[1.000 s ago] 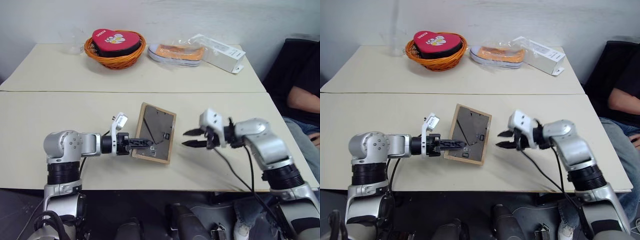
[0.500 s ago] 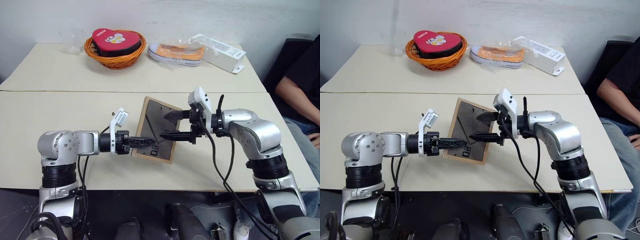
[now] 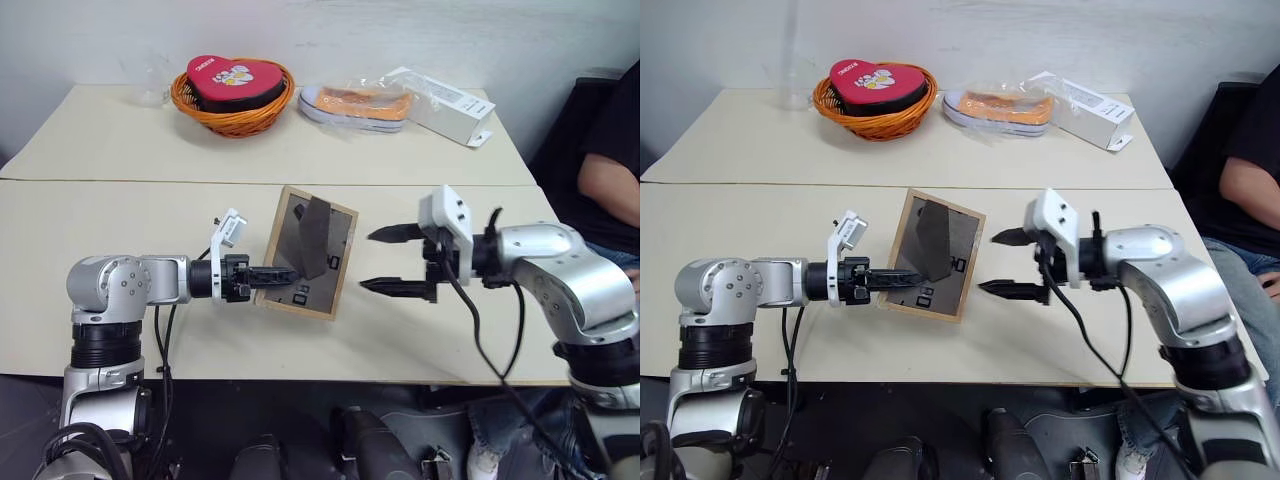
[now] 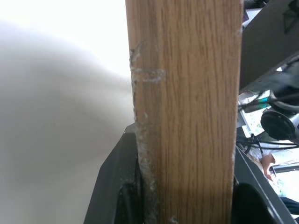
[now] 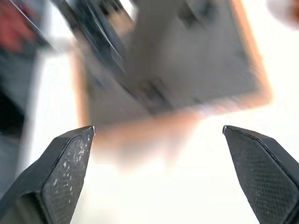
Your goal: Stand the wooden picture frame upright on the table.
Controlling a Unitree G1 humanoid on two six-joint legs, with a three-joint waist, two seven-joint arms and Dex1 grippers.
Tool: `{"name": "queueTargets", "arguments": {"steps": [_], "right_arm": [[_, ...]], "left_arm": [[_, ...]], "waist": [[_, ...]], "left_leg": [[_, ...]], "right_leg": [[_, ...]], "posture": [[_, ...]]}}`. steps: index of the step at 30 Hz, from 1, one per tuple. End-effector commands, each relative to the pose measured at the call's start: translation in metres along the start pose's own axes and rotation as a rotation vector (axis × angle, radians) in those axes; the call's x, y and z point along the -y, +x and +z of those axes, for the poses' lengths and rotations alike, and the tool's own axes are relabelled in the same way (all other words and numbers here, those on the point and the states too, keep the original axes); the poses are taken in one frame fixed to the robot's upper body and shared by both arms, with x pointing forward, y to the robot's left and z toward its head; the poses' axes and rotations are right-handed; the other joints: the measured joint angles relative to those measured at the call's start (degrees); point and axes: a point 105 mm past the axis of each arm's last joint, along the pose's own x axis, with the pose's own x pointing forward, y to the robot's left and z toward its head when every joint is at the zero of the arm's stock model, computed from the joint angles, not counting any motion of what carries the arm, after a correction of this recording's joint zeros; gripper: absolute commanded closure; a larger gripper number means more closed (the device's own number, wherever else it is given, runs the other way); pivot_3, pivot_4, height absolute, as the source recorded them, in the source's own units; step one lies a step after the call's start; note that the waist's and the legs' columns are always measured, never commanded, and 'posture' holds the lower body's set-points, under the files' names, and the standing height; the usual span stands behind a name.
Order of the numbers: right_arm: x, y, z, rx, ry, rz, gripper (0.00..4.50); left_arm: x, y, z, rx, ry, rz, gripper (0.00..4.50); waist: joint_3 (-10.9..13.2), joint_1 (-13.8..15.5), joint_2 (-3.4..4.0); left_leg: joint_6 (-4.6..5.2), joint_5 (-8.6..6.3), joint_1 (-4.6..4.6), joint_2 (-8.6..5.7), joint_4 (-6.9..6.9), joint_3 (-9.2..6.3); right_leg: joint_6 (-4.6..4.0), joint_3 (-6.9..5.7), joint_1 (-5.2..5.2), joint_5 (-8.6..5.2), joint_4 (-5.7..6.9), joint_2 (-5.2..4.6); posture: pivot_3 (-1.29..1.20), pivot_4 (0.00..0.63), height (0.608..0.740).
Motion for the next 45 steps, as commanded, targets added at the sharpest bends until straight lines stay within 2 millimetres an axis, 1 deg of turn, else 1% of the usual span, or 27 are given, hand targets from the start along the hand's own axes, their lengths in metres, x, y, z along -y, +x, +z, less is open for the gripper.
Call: {"name": "queueTargets", "arguments": {"steps": [1,3,5,7,8,10,12,13,14,15,17,20,24,25,26,27,28,29,30,33,34,36,38,39,41,43,45], "right_arm": [[0.021,-0.003,0.008,0.010,-0.556,-0.191,0.00],[0.019,0.004,0.013,0.065,-0.885,-0.246,0.00],[0.012,0.015,0.013,0.122,-1.092,-0.240,0.00],[0.011,0.022,0.014,0.175,-1.184,-0.250,0.00],[0.010,0.030,0.016,0.204,-1.239,-0.265,0.00],[0.012,0.044,0.021,0.265,-1.303,-0.308,0.00],[0.015,0.052,0.027,0.315,-1.333,-0.356,0.00],[0.018,0.055,0.030,0.334,-1.340,-0.383,0.37],[0.020,0.056,0.033,0.351,-1.353,-0.400,0.54],[0.020,0.058,0.035,0.367,-1.365,-0.414,0.89],[0.022,0.062,0.033,0.375,-1.379,-0.422,1.64],[0.022,0.065,0.030,0.389,-1.386,-0.428,2.46],[0.023,0.066,0.032,0.417,-1.397,-0.437,2.71],[0.024,0.065,0.034,0.425,-1.398,-0.442,2.73],[0.025,0.065,0.035,0.430,-1.398,-0.445,2.74],[0.025,0.064,0.037,0.435,-1.400,-0.445,2.83],[0.025,0.063,0.038,0.440,-1.398,-0.444,3.10],[0.025,0.063,0.039,0.444,-1.396,-0.443,3.22],[0.026,0.063,0.038,0.442,-1.392,-0.437,3.26],[0.027,0.060,0.038,0.438,-1.377,-0.427,3.26],[0.028,0.059,0.037,0.433,-1.347,-0.424,3.26],[0.029,0.057,0.030,0.422,-1.254,-0.396,3.26],[0.029,0.058,0.021,0.407,-1.072,-0.369,3.26],[0.033,0.061,0.015,0.362,-0.879,-0.370,3.26],[0.028,0.064,0.004,0.353,-0.490,-0.275,3.26],[0.022,0.063,0.003,0.393,-0.141,-0.171,3.26],[0.012,0.062,0.004,0.430,0.125,-0.066,3.26]], "left_arm": [[0.016,-0.004,0.012,0.019,0.054,-0.063,3.24],[0.017,-0.004,0.013,0.016,0.053,-0.070,3.24],[0.018,-0.003,0.015,0.015,0.052,-0.076,3.24],[0.019,-0.003,0.016,0.013,0.051,-0.081,3.24],[0.022,-0.002,0.016,0.007,0.051,-0.094,3.24],[0.026,-0.001,0.017,-0.002,0.052,-0.112,3.24],[0.028,-0.001,0.017,-0.009,0.051,-0.119,3.24],[0.028,-0.001,0.017,-0.011,0.050,-0.121,3.24],[0.029,-0.002,0.016,-0.013,0.049,-0.121,3.24],[0.029,-0.002,0.016,-0.013,0.047,-0.121,3.24],[0.028,-0.003,0.017,0.001,0.042,-0.116,3.24],[0.028,-0.005,0.017,0.013,0.041,-0.117,3.24],[0.025,-0.011,0.015,0.022,0.035,-0.094,3.24],[0.024,-0.013,0.014,0.023,0.034,-0.086,2.68],[0.023,-0.016,0.013,0.026,0.036,-0.074,2.52],[0.022,-0.019,0.013,0.031,0.043,-0.059,2.26],[0.021,-0.023,0.013,0.038,0.051,-0.042,1.89],[0.021,-0.026,0.014,0.042,0.057,-0.031,1.75],[0.021,-0.033,0.015,0.056,0.073,-0.006,1.35],[0.025,-0.055,0.017,0.090,0.141,0.062,0.42],[0.030,-0.068,0.020,0.127,0.193,0.093,0.06],[0.041,-0.089,0.022,0.178,0.324,0.155,0.00],[0.050,-0.101,0.018,0.207,0.432,0.196,0.00],[0.054,-0.105,0.016,0.223,0.479,0.213,0.00],[0.058,-0.105,0.010,0.238,0.532,0.236,0.00],[0.060,-0.101,0.005,0.248,0.582,0.241,0.00],[0.060,-0.097,0.005,0.265,0.623,0.260,0.00]], "waist": [[0.0,-0.4,-0.06],[0.1,-0.5,-0.08],[0.1,-0.7,-0.10],[0.1,-0.8,-0.11],[0.1,-1.0,-0.11],[0.1,-1.4,-0.11],[0.1,-1.6,-0.11],[0.1,-1.7,-0.11],[0.1,-1.7,-0.11],[0.1,-1.7,-0.11],[0.1,-1.8,-0.10],[0.1,-1.9,-0.09],[0.1,-2.0,-0.09],[0.1,-1.9,-0.09],[0.1,-2.0,-0.09],[0.2,-2.0,-0.09],[0.2,-2.0,-0.09],[0.2,-2.0,-0.11],[0.2,-2.1,-0.09],[0.2,-2.3,-0.10],[0.2,-2.5,-0.10],[0.2,-2.9,-0.14],[0.2,-3.1,-0.16],[0.2,-3.1,-0.16],[0.2,-2.8,-0.21],[0.3,-2.1,-0.12],[0.3,-1.6,-0.08]], "left_leg": [[-0.01,0.01,0.03,0.00,0.00,0.03],[-0.06,0.03,0.08,0.01,-0.01,0.08],[-0.11,0.06,0.09,0.01,-0.02,0.09],[-0.15,0.08,0.10,0.01,-0.03,0.11],[-0.15,0.08,0.11,0.01,-0.06,0.11],[-0.16,0.10,0.11,0.02,-0.06,0.14],[-0.19,0.12,0.12,0.03,-0.05,0.14],[-0.19,0.13,0.13,0.03,-0.04,0.14],[-0.20,0.13,0.14,0.03,-0.05,0.14],[-0.21,0.14,0.15,0.03,-0.05,0.14],[-0.22,0.14,0.17,0.03,-0.05,0.15],[-0.24,0.16,0.20,0.03,-0.05,0.16],[-0.27,0.17,0.23,0.03,-0.06,0.16],[-0.27,0.17,0.23,0.03,-0.07,0.16],[-0.27,0.17,0.23,0.03,-0.07,0.16],[-0.27,0.17,0.23,0.04,-0.07,0.16],[-0.27,0.17,0.23,0.03,-0.07,0.16],[-0.28,0.18,0.23,0.04,-0.07,0.15],[-0.29,0.18,0.23,0.04,-0.07,0.15],[-0.30,0.18,0.25,0.04,-0.13,0.15],[-0.30,0.19,0.24,0.04,-0.13,0.14],[-0.30,0.19,0.25,0.04,-0.16,0.14],[-0.30,0.19,0.27,0.05,-0.22,0.14],[-0.29,0.19,0.33,0.05,-0.24,0.12],[-0.26,0.21,0.46,0.07,-0.25,0.02],[-0.23,0.18,0.78,0.15,-0.28,-0.10],[-0.13,0.11,0.93,0.16,-0.28,-0.12]], "right_leg": [[0.01,0.04,0.00,0.00,0.02,0.03],[0.01,0.08,-0.01,0.01,0.07,0.05],[0.01,0.10,-0.02,0.01,0.09,0.06],[0.00,0.12,-0.04,0.00,0.10,0.06],[0.00,0.12,-0.04,0.00,0.11,0.06],[-0.01,0.14,-0.06,0.00,0.13,0.06],[-0.03,0.14,-0.07,-0.01,0.16,0.06],[-0.05,0.14,-0.06,-0.02,0.19,0.06],[-0.07,0.14,-0.07,-0.03,0.19,0.06],[-0.08,0.13,-0.07,-0.04,0.21,0.06],[-0.10,0.13,-0.06,-0.05,0.23,0.06],[-0.11,0.14,-0.06,-0.05,0.26,0.06],[-0.12,0.13,-0.04,-0.06,0.26,0.06],[-0.12,0.14,-0.05,-0.06,0.26,0.06],[-0.12,0.13,-0.05,-0.06,0.27,0.06],[-0.12,0.13,-0.05,-0.06,0.26,0.06],[-0.12,0.14,-0.05,-0.06,0.26,0.06],[-0.12,0.13,-0.05,-0.06,0.27,0.06],[-0.13,0.12,-0.05,-0.06,0.26,0.07],[-0.13,0.14,-0.06,-0.06,0.26,0.06],[-0.13,0.13,-0.06,-0.06,0.26,0.06],[-0.13,0.13,-0.05,-0.07,0.24,0.06],[-0.13,0.13,-0.04,-0.07,0.21,0.06],[-0.14,0.10,0.02,-0.07,0.16,0.06],[-0.13,0.04,0.19,-0.07,0.08,0.04],[-0.14,-0.07,0.62,-0.07,0.08,0.04],[-0.12,-0.09,0.84,-0.06,0.03,0.01]], "posture": [[0.00,0.150,0.740],[0.00,0.150,0.740],[0.00,0.150,0.740],[0.00,0.150,0.740],[0.00,0.150,0.740],[0.00,0.150,0.740],[0.00,0.150,0.740],[0.00,0.150,0.740],[0.00,0.150,0.740],[0.00,0.150,0.740],[0.00,0.150,0.740],[0.00,0.150,0.740],[0.00,0.150,0.740],[0.00,0.150,0.740],[0.00,0.150,0.740],[0.00,0.150,0.740],[0.00,0.150,0.740],[0.00,0.150,0.740],[0.00,0.150,0.740],[0.00,0.150,0.740],[0.00,0.150,0.740],[0.00,0.150,0.740],[0.00,0.150,0.740],[0.00,0.150,0.740],[0.00,0.150,0.740],[0.00,0.150,0.740],[0.00,0.150,0.740]]}}
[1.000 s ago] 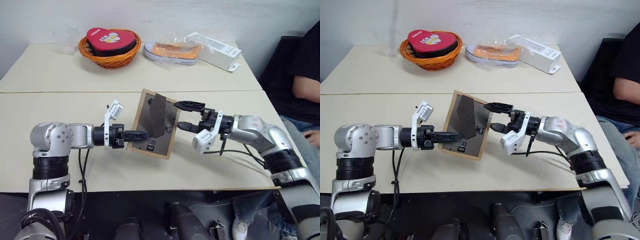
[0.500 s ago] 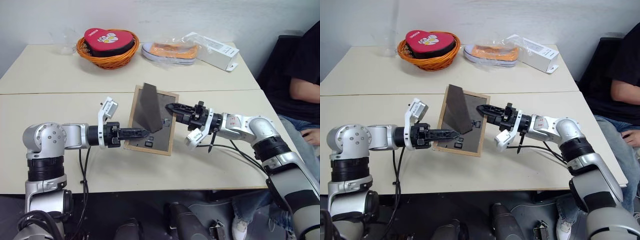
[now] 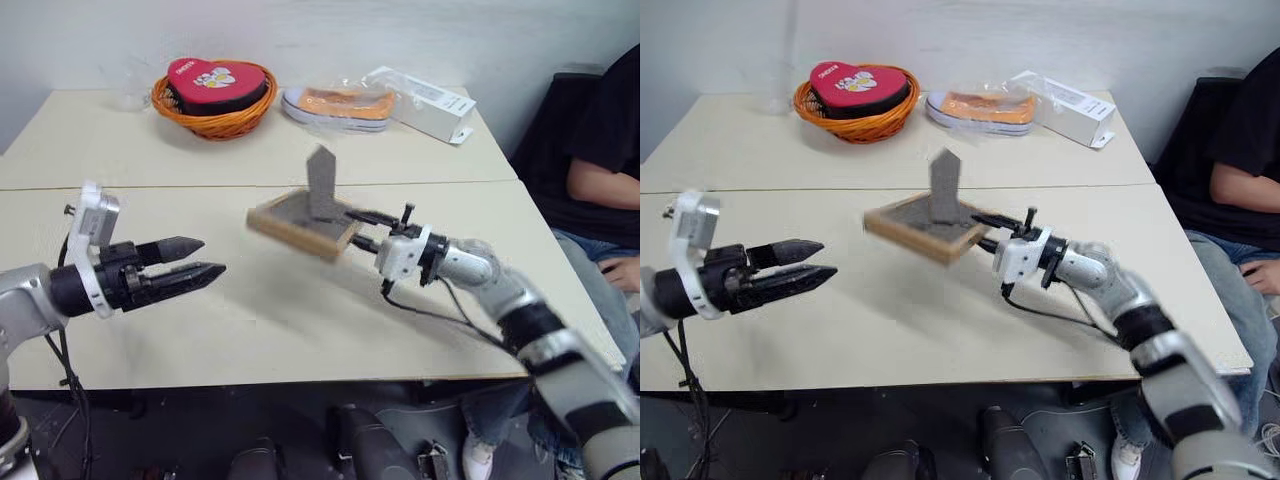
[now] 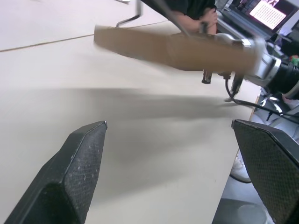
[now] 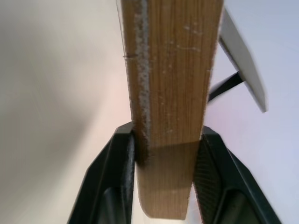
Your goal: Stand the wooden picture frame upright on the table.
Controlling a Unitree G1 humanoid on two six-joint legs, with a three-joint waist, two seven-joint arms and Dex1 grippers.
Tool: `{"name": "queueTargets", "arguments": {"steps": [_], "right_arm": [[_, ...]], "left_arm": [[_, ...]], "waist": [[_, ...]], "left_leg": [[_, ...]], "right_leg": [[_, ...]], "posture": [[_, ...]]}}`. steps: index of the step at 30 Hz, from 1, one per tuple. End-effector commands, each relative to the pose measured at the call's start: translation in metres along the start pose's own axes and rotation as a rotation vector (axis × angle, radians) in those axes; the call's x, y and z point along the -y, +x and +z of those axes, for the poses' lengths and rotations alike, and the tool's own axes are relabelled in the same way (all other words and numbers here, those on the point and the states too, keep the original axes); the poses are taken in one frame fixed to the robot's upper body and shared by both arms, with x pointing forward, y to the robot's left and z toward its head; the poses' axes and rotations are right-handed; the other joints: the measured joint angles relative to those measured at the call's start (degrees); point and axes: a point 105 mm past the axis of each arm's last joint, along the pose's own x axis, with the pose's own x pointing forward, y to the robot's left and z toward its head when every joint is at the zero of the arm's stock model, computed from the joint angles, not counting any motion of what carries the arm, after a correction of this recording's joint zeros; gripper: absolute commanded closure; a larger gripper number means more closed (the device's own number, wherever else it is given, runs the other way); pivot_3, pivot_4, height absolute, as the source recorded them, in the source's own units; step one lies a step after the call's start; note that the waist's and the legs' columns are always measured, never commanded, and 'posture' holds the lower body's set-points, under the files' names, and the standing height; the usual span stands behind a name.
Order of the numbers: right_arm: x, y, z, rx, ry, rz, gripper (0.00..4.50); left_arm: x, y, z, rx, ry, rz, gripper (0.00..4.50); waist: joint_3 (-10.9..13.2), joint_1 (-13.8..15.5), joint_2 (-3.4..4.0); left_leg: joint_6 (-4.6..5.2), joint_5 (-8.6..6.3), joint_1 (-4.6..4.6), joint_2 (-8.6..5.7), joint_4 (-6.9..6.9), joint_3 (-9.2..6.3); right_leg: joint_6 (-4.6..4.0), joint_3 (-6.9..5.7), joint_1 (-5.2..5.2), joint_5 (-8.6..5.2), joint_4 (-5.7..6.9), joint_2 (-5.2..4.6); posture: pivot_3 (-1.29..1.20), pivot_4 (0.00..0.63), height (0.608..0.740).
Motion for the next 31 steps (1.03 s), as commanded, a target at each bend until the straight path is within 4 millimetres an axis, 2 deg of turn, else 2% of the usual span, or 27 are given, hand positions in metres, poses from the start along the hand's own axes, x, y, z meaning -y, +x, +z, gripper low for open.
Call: {"name": "queueTargets", "arguments": {"steps": [1,5,10,12,14,18,20,21,25,27,29,31], "right_arm": [[0.007,-0.002,0.034,0.142,0.431,0.074,3.26],[-0.005,0.001,0.020,0.089,0.750,0.087,3.26],[-0.026,0.004,-0.004,-0.008,0.954,0.102,3.26],[-0.038,0.003,-0.011,-0.044,0.979,0.134,2.53],[-0.043,0.001,-0.013,-0.068,1.019,0.148,2.06],[-0.038,-0.011,0.001,-0.058,1.004,0.179,0.86],[-0.033,-0.024,0.009,-0.095,0.946,0.194,0.13],[-0.032,-0.034,0.013,-0.131,0.904,0.218,0.02],[-0.022,-0.069,0.032,-0.196,0.725,0.276,0.02],[0.003,-0.098,0.043,-0.222,0.656,0.220,0.02],[0.020,-0.120,0.053,-0.235,0.617,0.175,0.02],[0.026,-0.130,0.059,-0.239,0.610,0.151,0.02]], "left_arm": [[0.006,0.005,0.009,0.055,0.115,0.018,0.00],[0.005,0.011,0.008,0.069,0.121,0.016,0.00],[0.006,0.015,0.008,0.068,0.133,-0.011,0.00],[0.003,0.017,0.009,0.062,0.133,-0.018,0.00],[0.000,0.018,0.011,0.058,0.129,-0.021,0.00],[0.002,0.018,0.013,0.041,0.141,-0.056,0.00],[0.001,0.017,0.013,0.037,0.143,-0.070,0.00],[0.000,0.016,0.014,0.036,0.145,-0.075,0.00],[-0.002,0.015,0.015,0.030,0.170,-0.079,0.00],[-0.005,0.014,0.020,0.039,0.182,-0.081,0.00],[-0.007,0.013,0.025,0.044,0.205,-0.079,0.00],[-0.011,0.013,0.029,0.042,0.238,-0.066,0.00]], "waist": [[0.0,0.3,0.00],[0.0,0.6,0.00],[0.0,0.5,0.00],[0.0,0.3,-0.02],[0.0,0.4,-0.02],[0.0,0.2,-0.01],[0.0,0.2,0.00],[0.0,0.4,0.05],[0.1,1.4,0.05],[0.1,1.6,0.07],[0.1,1.8,0.11],[0.1,1.8,0.09]], "left_leg": [[0.03,-0.02,0.04,-0.01,0.01,0.00],[0.28,-0.20,0.08,-0.02,-0.03,-0.02],[0.19,-0.16,0.02,-0.02,-0.12,0.00],[0.17,-0.14,0.01,-0.03,-0.12,0.03],[0.20,-0.16,0.02,-0.03,-0.12,0.02],[0.20,-0.16,-0.01,-0.03,-0.12,0.03],[0.20,-0.16,-0.03,-0.03,-0.12,0.03],[0.20,-0.16,-0.03,-0.03,-0.12,0.02],[0.33,-0.25,-0.06,-0.04,-0.15,-0.01],[0.45,-0.31,-0.06,-0.05,-0.15,0.01],[0.51,-0.34,-0.06,-0.09,-0.14,0.04],[0.53,-0.36,-0.07,-0.08,-0.15,0.04]], "right_leg": [[0.00,0.00,0.05,0.00,-0.02,-0.03],[0.00,-0.03,0.06,0.00,-0.07,-0.03],[-0.01,-0.03,0.01,-0.01,-0.21,-0.02],[-0.01,-0.02,0.00,-0.01,-0.22,-0.02],[-0.01,-0.03,0.01,-0.01,-0.23,-0.01],[0.00,-0.03,-0.01,-0.01,-0.23,-0.01],[0.00,-0.03,-0.02,-0.01,-0.24,-0.01],[0.00,-0.03,-0.02,-0.01,-0.25,-0.01],[0.03,-0.06,-0.01,-0.03,-0.36,-0.01],[0.05,-0.04,0.00,-0.03,-0.39,0.00],[0.09,-0.01,0.00,-0.02,-0.41,0.00],[0.09,0.00,0.01,-0.02,-0.44,0.00]], "posture": [[0.00,0.150,0.740],[0.00,0.150,0.740],[0.00,0.150,0.740],[0.00,0.150,0.740],[0.00,0.150,0.740],[0.00,0.150,0.740],[0.00,0.150,0.740],[0.00,0.150,0.740],[0.00,0.150,0.740],[0.00,0.150,0.740],[0.00,0.150,0.740],[0.00,0.150,0.740]]}}
